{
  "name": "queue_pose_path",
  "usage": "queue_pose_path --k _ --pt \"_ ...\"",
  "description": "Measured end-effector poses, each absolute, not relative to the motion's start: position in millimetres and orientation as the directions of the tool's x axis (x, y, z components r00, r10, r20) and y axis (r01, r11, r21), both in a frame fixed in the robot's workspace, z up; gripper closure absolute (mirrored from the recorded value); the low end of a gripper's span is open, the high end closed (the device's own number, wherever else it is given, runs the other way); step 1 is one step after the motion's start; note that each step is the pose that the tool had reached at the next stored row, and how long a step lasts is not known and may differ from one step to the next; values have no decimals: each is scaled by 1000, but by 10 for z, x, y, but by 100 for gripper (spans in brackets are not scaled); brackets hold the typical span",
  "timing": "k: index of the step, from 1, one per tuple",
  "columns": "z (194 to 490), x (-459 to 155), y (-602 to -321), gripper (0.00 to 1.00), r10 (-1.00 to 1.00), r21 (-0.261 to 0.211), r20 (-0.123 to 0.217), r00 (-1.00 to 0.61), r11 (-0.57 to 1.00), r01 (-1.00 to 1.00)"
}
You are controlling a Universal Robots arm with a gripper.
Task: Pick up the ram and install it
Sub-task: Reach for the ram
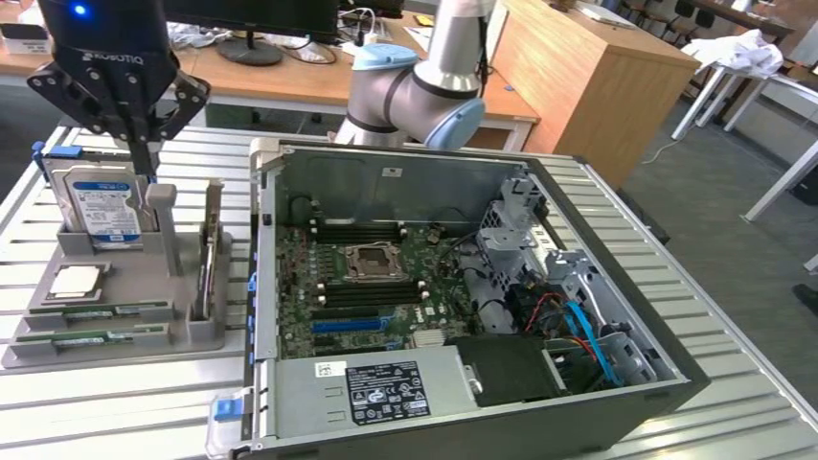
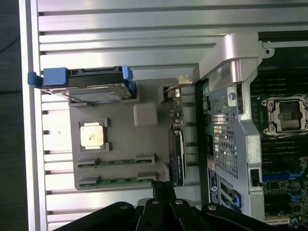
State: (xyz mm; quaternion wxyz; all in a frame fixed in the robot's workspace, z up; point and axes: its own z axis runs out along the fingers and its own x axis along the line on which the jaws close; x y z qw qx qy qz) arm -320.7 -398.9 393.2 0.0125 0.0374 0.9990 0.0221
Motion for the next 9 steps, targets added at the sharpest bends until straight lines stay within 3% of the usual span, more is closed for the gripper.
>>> queue_pose_path --k 9 --pt "3932 -3375 -3988 90 75 45 -23 -997 996 74"
